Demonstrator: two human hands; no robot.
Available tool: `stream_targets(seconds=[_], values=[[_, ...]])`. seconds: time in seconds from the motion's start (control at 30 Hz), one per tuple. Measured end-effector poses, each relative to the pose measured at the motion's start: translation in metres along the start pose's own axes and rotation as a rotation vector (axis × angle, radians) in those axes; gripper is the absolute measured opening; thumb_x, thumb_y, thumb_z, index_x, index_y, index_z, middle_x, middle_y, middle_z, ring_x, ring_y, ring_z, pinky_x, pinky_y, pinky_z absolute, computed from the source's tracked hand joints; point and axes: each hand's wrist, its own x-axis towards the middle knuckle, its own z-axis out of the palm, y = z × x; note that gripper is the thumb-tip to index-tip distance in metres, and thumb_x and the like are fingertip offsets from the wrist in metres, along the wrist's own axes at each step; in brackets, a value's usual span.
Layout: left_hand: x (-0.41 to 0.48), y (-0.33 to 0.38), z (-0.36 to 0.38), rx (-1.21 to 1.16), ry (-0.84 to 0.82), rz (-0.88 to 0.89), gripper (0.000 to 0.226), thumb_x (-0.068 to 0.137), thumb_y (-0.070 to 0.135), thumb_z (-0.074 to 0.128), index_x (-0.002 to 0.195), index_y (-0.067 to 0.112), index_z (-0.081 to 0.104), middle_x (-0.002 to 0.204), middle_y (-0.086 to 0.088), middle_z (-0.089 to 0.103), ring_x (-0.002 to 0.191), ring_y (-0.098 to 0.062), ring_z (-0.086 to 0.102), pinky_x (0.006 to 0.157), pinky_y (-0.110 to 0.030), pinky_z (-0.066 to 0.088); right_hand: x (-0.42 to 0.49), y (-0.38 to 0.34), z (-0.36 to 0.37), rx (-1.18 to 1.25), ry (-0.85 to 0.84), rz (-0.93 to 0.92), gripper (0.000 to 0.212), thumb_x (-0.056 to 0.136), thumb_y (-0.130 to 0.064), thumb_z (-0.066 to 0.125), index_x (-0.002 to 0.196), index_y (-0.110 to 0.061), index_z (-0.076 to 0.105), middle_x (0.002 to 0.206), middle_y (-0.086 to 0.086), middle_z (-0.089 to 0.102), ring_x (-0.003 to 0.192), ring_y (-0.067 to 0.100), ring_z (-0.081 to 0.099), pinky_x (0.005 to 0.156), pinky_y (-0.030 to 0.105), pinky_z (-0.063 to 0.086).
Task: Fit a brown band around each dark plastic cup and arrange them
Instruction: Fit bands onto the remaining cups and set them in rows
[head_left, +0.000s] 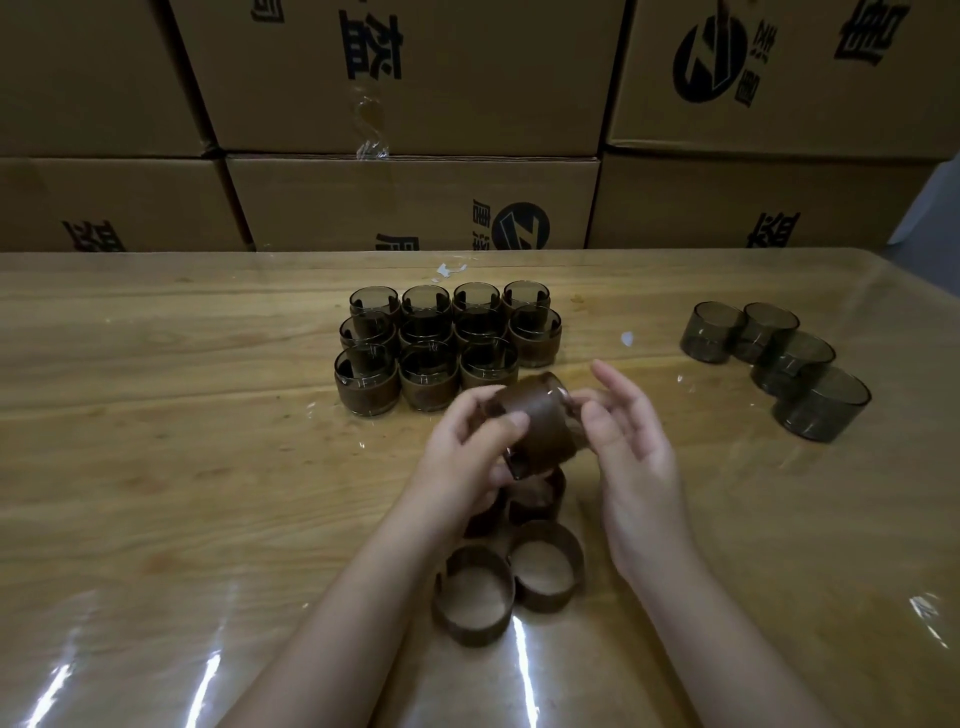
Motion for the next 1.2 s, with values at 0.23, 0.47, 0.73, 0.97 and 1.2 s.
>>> stream_targets(seconds=[0.23, 0.47, 0.73, 0.97, 1.2], values=[[0.0, 0.0, 0.004, -0.429, -0.029, -0.024, 0.06, 0.09, 0.044, 0.049, 0.129, -0.001, 0.053, 0.127, -0.025, 0.06, 0.115, -0.034, 0.058, 0.096, -0.04, 0.051, -0.005, 0.015, 0.008, -0.119, -0.193, 0.002, 0.059, 0.075, -0.041, 0.069, 0.131, -0.038, 0.049, 0.126, -0.021, 0.061, 0.119, 0.002, 0.057, 0.093, 0.016, 0.046], [0.006, -0.002, -0.008, -0.04, -0.034, 0.019, 0.045, 0.086, 0.044, 0.049, 0.117, 0.014, 0.062, 0.107, -0.006, 0.07, 0.095, -0.013, 0.065, 0.077, -0.027, 0.053, -0.003, 0.013, 0.007, -0.036, -0.111, 0.018, 0.054, 0.079, -0.041, 0.066, 0.131, -0.037, 0.05, 0.129, -0.011, 0.062, 0.119, 0.01, 0.059, 0.096, 0.028, 0.05], [0.006, -0.005, -0.017, 0.081, -0.018, 0.175, 0.049, 0.077, 0.029, 0.066, 0.123, 0.042, 0.056, 0.123, 0.009, 0.061, 0.099, -0.01, 0.065, 0.079, -0.025, 0.055, -0.002, 0.008, 0.005, 0.047, -0.152, 0.09, 0.046, 0.089, -0.032, 0.058, 0.134, -0.035, 0.048, 0.127, 0.002, 0.065, 0.121, 0.021, 0.06, 0.095, 0.03, 0.052], [0.004, -0.004, -0.018, 0.078, -0.077, 0.197, 0.052, 0.079, 0.023, 0.065, 0.127, 0.035, 0.053, 0.129, 0.019, 0.061, 0.103, -0.006, 0.066, 0.081, -0.021, 0.053, -0.002, 0.012, 0.006, 0.012, -0.153, 0.07, 0.051, 0.077, -0.045, 0.065, 0.126, -0.047, 0.051, 0.127, -0.004, 0.065, 0.12, 0.015, 0.06, 0.091, 0.026, 0.052], [0.004, -0.002, -0.017, 0.141, -0.071, 0.214, 0.048, 0.077, 0.026, 0.062, 0.124, 0.035, 0.053, 0.135, 0.008, 0.054, 0.095, -0.005, 0.062, 0.078, -0.022, 0.052, -0.002, 0.015, 0.006, 0.013, -0.129, 0.055, 0.044, 0.085, -0.034, 0.062, 0.125, -0.046, 0.052, 0.127, -0.004, 0.064, 0.12, 0.014, 0.059, 0.091, 0.025, 0.052]])
